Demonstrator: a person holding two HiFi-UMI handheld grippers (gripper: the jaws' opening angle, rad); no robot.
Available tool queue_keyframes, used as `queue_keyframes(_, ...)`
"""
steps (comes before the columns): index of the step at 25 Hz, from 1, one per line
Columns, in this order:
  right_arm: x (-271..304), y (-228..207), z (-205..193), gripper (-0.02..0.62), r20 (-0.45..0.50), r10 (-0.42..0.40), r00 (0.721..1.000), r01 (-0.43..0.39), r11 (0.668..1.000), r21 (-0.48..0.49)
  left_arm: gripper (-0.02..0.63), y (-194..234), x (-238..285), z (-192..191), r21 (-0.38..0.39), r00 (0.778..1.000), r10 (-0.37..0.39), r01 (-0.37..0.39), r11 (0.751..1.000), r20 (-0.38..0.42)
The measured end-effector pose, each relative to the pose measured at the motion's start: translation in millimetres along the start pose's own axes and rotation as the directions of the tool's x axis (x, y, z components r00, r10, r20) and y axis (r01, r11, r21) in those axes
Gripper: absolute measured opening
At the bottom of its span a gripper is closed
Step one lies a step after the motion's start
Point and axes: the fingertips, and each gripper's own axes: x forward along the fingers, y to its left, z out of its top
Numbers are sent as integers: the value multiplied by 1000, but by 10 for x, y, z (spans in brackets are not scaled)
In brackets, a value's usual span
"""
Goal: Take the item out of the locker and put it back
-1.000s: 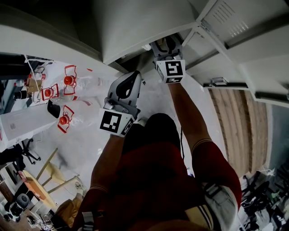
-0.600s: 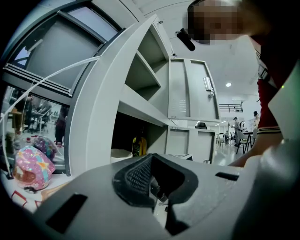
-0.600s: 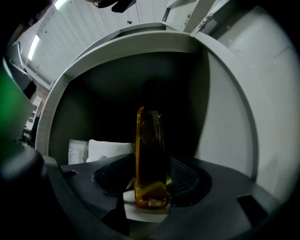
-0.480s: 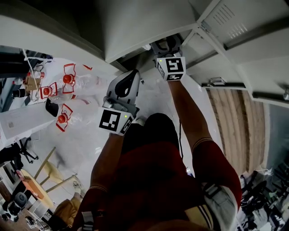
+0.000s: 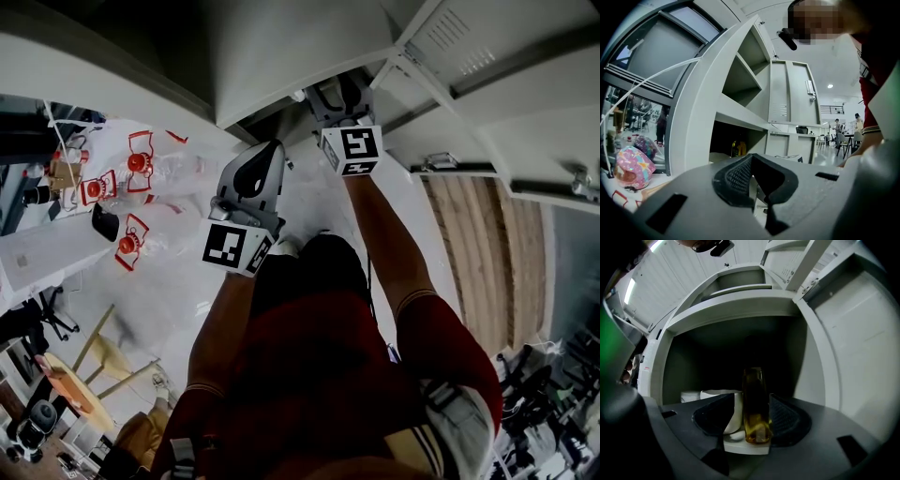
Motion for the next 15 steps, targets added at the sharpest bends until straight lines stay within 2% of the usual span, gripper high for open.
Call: queue_keyframes(15, -359, 64, 219, 198, -57, -10, 998, 10, 1000, 3, 6, -107, -80, 246, -21, 1000, 3, -3, 1000, -9)
